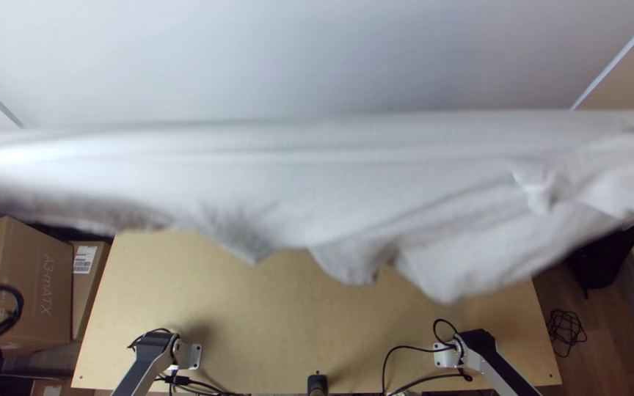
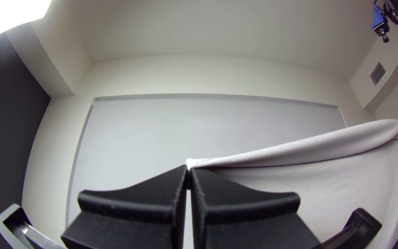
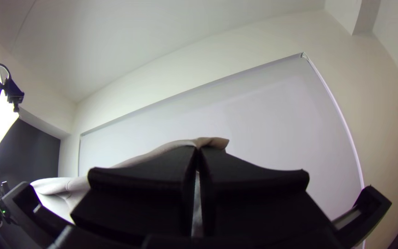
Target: Fold the t-shirt
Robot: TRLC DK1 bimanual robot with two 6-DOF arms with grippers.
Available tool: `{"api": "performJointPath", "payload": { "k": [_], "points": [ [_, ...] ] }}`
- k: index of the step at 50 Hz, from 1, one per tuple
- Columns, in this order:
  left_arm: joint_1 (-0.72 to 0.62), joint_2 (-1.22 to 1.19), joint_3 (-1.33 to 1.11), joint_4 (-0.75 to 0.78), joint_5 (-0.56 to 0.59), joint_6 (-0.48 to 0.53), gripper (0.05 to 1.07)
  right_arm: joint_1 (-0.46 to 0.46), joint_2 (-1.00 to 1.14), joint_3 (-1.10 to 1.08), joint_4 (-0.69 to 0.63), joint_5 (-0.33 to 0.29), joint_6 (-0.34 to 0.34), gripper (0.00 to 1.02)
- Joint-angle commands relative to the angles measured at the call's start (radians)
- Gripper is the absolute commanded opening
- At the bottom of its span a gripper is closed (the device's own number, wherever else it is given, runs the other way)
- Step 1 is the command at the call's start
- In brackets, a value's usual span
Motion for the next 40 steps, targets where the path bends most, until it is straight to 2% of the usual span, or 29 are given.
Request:
{"api": "performJointPath", "payload": {
  "k": [1, 8, 19, 26, 34, 40],
  "points": [
    [0.016, -0.033, -0.083, -0.009, -0.067, -0.027, 0.08, -0.013, -0.005, -0.007, -0.011, 0.068, 0.035, 0.02],
    [0.013, -0.052, -0.191, -0.008, -0.067, -0.031, 0.08, -0.013, -0.016, -0.163, 0.000, 0.068, 0.060, 0.02],
    [0.014, -0.082, -0.546, 0.057, -0.044, -0.027, 0.08, 0.004, -0.118, -0.817, 0.230, 0.070, 0.098, 0.02],
    [0.008, -0.086, -0.807, 0.109, 0.013, -0.048, 0.08, 0.043, -0.105, -1.119, 0.324, 0.070, 0.172, 0.02],
    [-0.030, 0.046, -0.981, 0.155, 0.066, -0.051, 0.08, 0.057, 0.009, -1.303, 0.433, 0.070, 0.201, 0.02],
    [-0.029, 0.212, -1.031, 0.248, 0.085, -0.050, 0.08, 0.011, 0.155, -1.337, 0.488, 0.068, 0.215, 0.02]
  ]
}}
